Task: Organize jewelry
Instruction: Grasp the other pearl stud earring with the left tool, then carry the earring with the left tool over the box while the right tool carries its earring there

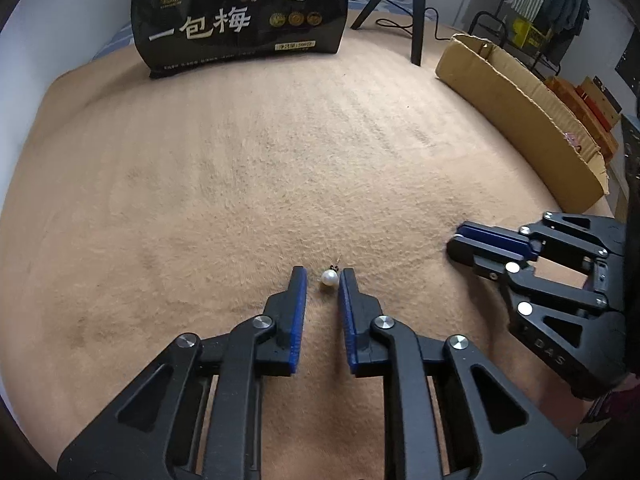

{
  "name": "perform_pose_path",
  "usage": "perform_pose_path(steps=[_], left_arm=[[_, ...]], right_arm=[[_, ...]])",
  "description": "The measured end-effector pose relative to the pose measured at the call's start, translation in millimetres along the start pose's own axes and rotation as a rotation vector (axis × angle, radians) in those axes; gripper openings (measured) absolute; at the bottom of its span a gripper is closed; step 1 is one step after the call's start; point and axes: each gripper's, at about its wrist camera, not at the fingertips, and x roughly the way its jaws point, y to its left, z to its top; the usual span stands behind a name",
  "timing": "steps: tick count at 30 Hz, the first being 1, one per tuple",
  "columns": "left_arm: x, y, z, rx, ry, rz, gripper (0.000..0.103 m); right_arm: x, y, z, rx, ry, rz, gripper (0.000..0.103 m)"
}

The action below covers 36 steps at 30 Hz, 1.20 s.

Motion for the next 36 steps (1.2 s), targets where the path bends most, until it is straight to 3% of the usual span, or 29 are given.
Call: perform_pose_path(steps=[3, 6, 17, 25, 36], left_arm=[[2.0, 2.2, 1.0, -0.008, -0.009, -0.009, 0.015], [2.0, -0.3, -0.1, 0.007, -0.016, -0.001, 0.007], [-17.7, -5.2, -0.8, -0.001, -0.067, 0.032, 0.006], [-48.5, -18.1, 9.9, 0.005, -0.135, 0.024, 0.006], [-78.1, -64.7, 43.8, 0.038, -0.223, -0.022, 0.006]], right_arm=[[-0.2, -0.5, 0.1, 0.002, 0.0, -0.001, 0.007], [0.0, 0.1, 0.1, 0.0, -0.001, -0.002, 0.007], [-12.9, -2.1, 2.1, 0.004, -0.021, 0.007, 0.007], [-53.9, -13.5, 17.1, -0.015, -0.083, -0.009, 0.007], [-121.2, -57.1, 36.8, 0.003, -0.182, -0.033, 0.007]])
